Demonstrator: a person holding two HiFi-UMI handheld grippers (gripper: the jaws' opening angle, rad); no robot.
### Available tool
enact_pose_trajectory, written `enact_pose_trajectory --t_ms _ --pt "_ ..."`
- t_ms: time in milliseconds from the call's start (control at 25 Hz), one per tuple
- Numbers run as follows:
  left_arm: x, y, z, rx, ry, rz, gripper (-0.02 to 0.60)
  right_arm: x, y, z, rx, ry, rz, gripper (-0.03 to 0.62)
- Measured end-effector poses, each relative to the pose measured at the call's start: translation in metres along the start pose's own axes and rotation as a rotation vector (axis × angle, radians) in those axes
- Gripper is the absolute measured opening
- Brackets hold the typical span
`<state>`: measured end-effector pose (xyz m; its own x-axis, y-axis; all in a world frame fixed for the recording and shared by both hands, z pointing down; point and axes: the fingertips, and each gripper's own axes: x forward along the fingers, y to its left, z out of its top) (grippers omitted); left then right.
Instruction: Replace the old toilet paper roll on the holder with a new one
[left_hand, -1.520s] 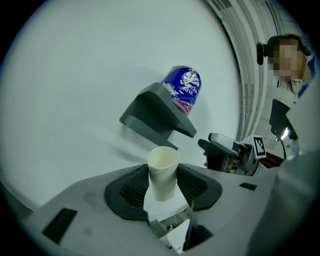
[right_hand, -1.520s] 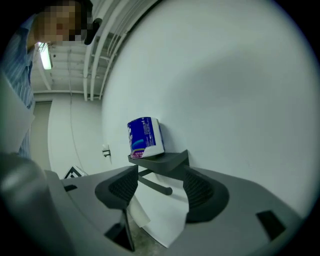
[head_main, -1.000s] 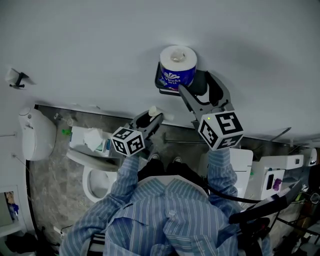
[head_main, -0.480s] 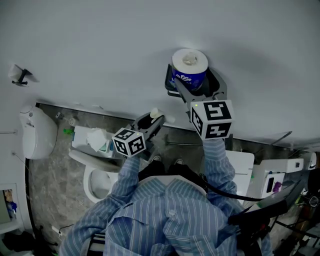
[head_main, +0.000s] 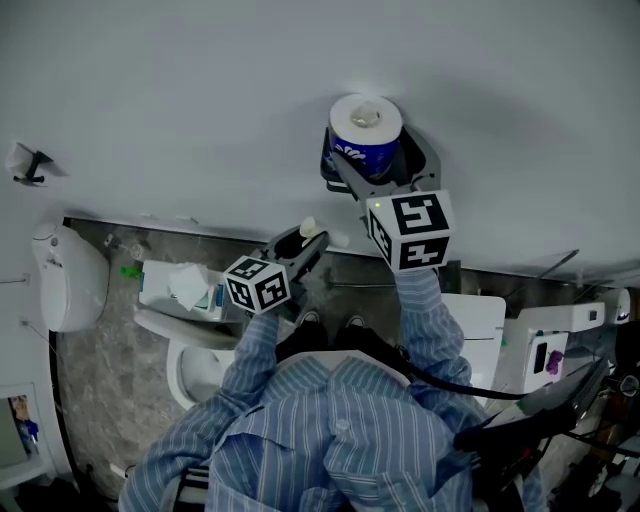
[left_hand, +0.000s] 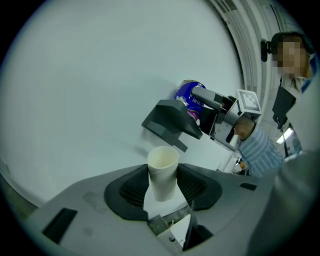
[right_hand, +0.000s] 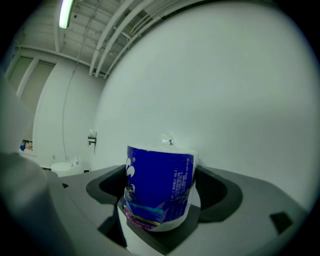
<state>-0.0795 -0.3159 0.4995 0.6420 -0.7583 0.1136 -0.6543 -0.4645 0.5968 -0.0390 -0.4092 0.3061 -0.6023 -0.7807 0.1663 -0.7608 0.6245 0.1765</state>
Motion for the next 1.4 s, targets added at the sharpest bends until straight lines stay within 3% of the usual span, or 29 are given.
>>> enact_pose_trajectory --t_ms 760,1080,1400 --pt "-0.006 -0.005 -0.009 -0.008 0.011 0.005 0.176 -0.027 -0.018 0.003 0.218 -0.083 0.008 0.408" --pt "0.005 -0.015 -0.015 -0.004 0.032 -0.015 0.176 -0.069 -0.060 0.007 0.411 -0.180 -0.017 0.407" --pt "0.019 -0.024 -0.021 0.006 0.063 -0.041 0.176 -0.118 -0.120 -0.016 0.612 -0.249 -0.101 0.405"
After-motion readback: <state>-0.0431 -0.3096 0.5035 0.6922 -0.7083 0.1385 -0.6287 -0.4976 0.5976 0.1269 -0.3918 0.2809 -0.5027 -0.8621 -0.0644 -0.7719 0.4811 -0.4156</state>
